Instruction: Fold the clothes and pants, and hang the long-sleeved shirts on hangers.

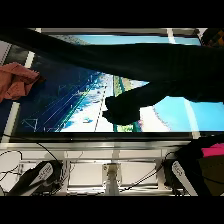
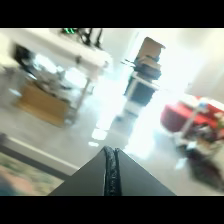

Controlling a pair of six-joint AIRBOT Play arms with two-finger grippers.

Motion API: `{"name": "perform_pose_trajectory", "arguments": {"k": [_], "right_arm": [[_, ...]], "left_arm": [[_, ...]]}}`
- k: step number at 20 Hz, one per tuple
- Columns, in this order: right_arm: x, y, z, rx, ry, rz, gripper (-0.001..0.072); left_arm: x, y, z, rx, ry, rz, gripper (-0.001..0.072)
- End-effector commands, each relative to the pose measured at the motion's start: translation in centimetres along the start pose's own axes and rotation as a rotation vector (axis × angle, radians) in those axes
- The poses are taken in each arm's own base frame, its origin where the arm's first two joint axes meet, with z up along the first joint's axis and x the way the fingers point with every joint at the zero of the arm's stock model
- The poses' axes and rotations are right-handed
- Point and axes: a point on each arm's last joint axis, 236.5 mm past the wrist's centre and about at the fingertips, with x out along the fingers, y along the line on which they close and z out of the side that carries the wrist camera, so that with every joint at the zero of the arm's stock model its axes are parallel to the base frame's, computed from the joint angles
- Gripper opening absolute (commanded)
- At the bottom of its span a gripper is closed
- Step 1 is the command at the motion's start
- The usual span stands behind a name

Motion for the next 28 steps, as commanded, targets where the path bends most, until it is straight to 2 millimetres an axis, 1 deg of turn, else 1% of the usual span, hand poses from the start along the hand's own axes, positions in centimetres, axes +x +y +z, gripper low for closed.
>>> {"name": "perform_pose_trajectory", "arguments": {"k": [1, 3, 5, 6, 8, 10, 11, 13, 15, 16, 17, 18, 20, 23, 24, 25, 26, 27, 28], "right_arm": [[-0.4, -0.1, 0.7, 0.031, -0.019, -0.006, 0.0032], [1.6, -0.4, -0.2, 0.078, 0.026, 0.001, 0.0032], [4.7, -1.0, -2.1, 0.115, 0.103, 0.008, 0.0032], [6.6, -1.2, -3.2, 0.156, 0.147, 0.017, 0.0032], [10.5, -1.0, -4.7, 0.224, 0.207, 0.061, 0.0032], [15.0, -0.3, -5.6, 0.266, 0.221, 0.101, 0.0032], [17.3, 0.4, -5.9, 0.27, 0.215, 0.113, 0.0032], [21.9, 2.7, -6.3, 0.264, 0.178, 0.141, 0.0032], [26.3, 4.9, -5.6, 0.254, 0.079, 0.151, 0.0032], [27.8, 5.7, -5.2, 0.256, 0.031, 0.151, 0.0032], [29.2, 6.3, -5.2, 0.265, -0.001, 0.149, 0.0032], [30.6, 6.7, -5.7, 0.296, -0.015, 0.145, 0.0032], [32.8, 6.6, -7.5, 0.362, 0.002, 0.131, 0.0032], [34.9, 5.8, -10.2, 0.408, 0.049, 0.108, 0.0033], [35.3, 5.8, -10.8, 0.409, 0.065, 0.106, 0.0033], [35.4, 5.8, -11.1, 0.406, 0.074, 0.106, 0.0054], [35.3, 5.8, -11.1, 0.402, 0.071, 0.105, 0.0183], [35.2, 5.8, -10.9, 0.391, 0.067, 0.105, 0.0412], [35.1, 5.7, -10.7, 0.38, 0.064, 0.102, 0.0554]], "left_arm": [[-0.4, 0.1, -1.3, 0.195, 0.069, 0.007, 0.0029], [0.6, 0.5, -4.7, 0.182, 0.167, -0.014, 0.003], [1.9, 1.5, -9.2, 0.162, 0.284, -0.026, 0.003], [2.5, 2.2, -11.5, 0.15, 0.337, -0.025, 0.0029], [4.2, 4.3, -15.8, 0.124, 0.411, 0.001, 0.0029], [5.4, 5.8, -19.3, 0.11, 0.458, 0.025, 0.0029], [6.1, 6.5, -20.9, 0.104, 0.47, 0.04, 0.0029], [7.6, 7.0, -23.3, 0.109, 0.456, 0.071, 0.003], [9.2, 7.2, -24.8, 0.127, 0.398, 0.112, 0.003], [9.9, 7.1, -25.4, 0.136, 0.374, 0.127, 0.003], [10.3, 6.9, -26.4, 0.143, 0.361, 0.137, 0.003], [10.7, 6.8, -27.6, 0.15, 0.358, 0.145, 0.0031], [11.0, 6.9, -30.6, 0.155, 0.389, 0.151, 0.003], [10.9, 7.9, -34.5, 0.155, 0.454, 0.162, 0.0031], [10.8, 8.3, -35.6, 0.156, 0.47, 0.166, 0.0031], [10.7, 8.5, -36.3, 0.157, 0.483, 0.169, 0.004], [10.7, 8.6, -36.7, 0.156, 0.49, 0.17, 0.0113], [10.7, 8.6, -36.7, 0.157, 0.489, 0.17, 0.0356], [10.7, 8.6, -36.5, 0.157, 0.487, 0.17, 0.0638]]}}
